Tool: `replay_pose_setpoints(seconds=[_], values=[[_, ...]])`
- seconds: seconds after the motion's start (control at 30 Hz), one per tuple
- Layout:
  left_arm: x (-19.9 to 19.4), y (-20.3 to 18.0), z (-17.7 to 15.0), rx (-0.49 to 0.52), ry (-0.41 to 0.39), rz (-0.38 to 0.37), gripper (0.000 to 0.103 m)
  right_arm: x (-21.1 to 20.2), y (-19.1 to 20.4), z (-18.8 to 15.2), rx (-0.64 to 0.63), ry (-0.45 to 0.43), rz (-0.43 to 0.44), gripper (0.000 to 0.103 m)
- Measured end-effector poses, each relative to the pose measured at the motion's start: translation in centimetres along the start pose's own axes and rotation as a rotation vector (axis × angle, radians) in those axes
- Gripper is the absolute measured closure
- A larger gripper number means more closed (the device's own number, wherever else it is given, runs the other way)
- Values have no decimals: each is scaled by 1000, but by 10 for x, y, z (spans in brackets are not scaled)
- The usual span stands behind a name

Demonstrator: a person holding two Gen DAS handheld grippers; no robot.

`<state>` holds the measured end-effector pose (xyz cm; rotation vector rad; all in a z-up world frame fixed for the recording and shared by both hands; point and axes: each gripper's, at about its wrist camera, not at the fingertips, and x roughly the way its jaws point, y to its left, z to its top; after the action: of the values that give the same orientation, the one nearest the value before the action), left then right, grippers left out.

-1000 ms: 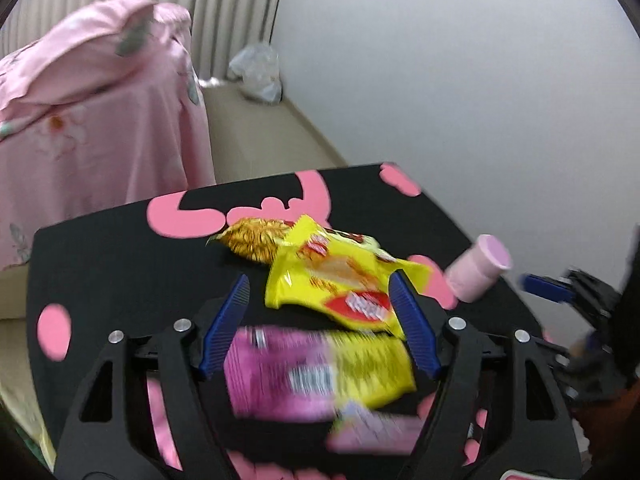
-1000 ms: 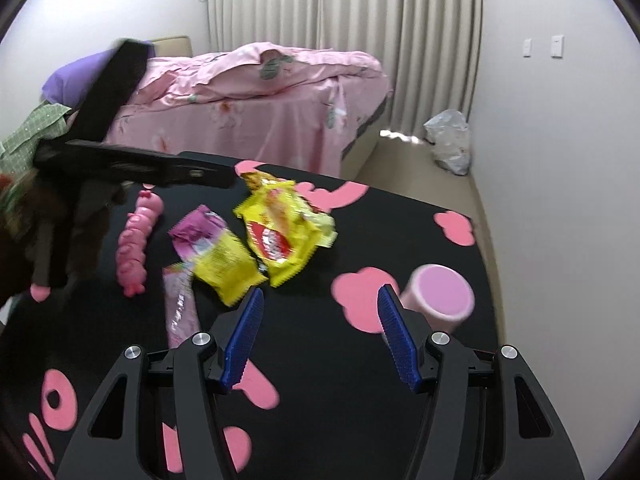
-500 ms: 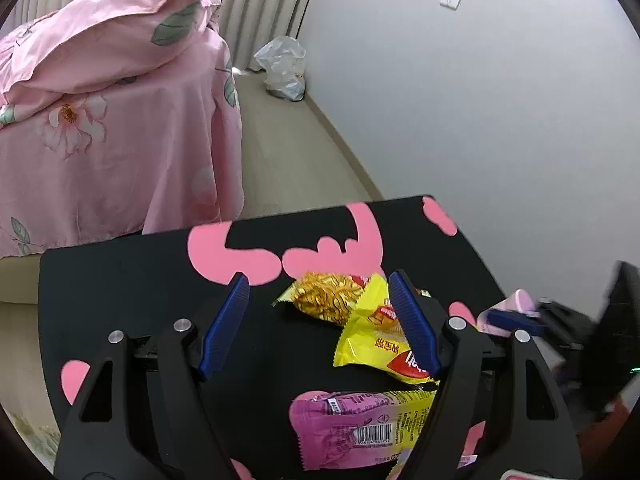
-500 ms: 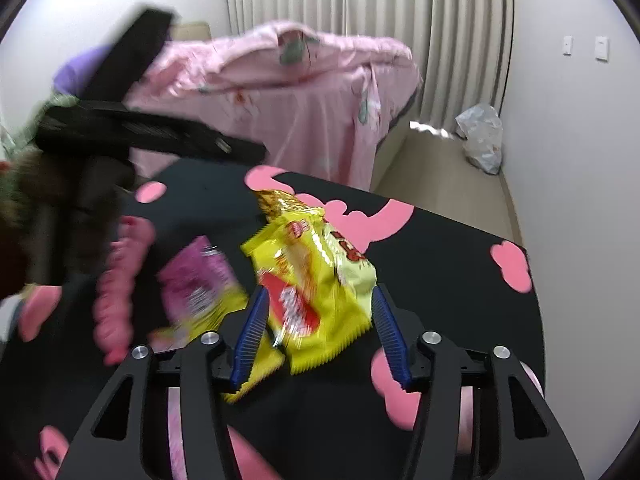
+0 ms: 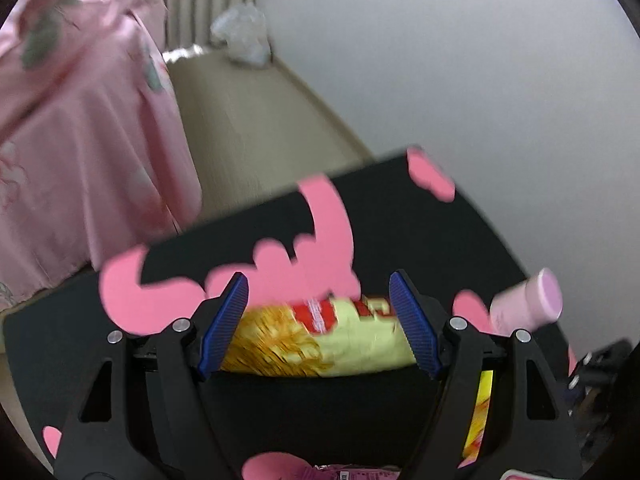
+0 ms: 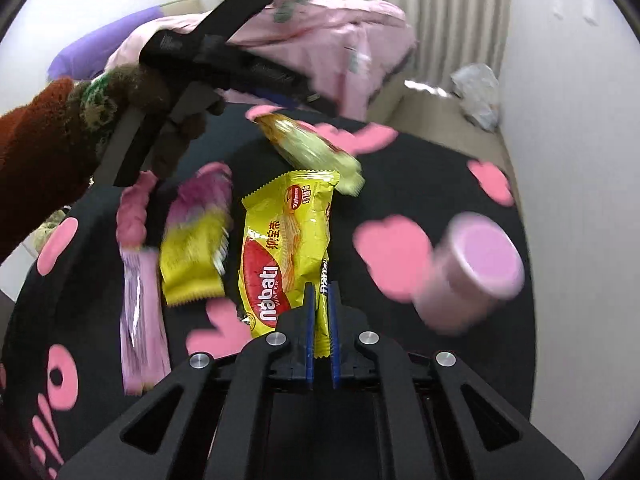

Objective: Collect trash
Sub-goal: 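Grasp the yellow Nabati wafer pack with the right tool while the left tool grasps the long snack bag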

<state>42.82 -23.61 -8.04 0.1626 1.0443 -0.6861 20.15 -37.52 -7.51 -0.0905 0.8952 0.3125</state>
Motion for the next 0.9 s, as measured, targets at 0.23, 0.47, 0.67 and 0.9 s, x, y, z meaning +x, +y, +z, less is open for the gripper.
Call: replay_pose_setpoints(seconds=[0.23, 0.47, 0.67, 0.9], values=[[-24, -19, -47, 85, 99, -161, 34, -19, -32, -40, 106, -8, -47, 96], [-56, -66, -96, 326, 199, -182, 34, -27, -37, -55, 167, -52, -25, 96], [-75, -71, -119, 246, 161, -175, 34, -26, -41, -69, 208, -78, 8, 83], [-87, -92, -146, 231, 141, -39, 34, -36, -46, -69, 278, -146, 94, 50]])
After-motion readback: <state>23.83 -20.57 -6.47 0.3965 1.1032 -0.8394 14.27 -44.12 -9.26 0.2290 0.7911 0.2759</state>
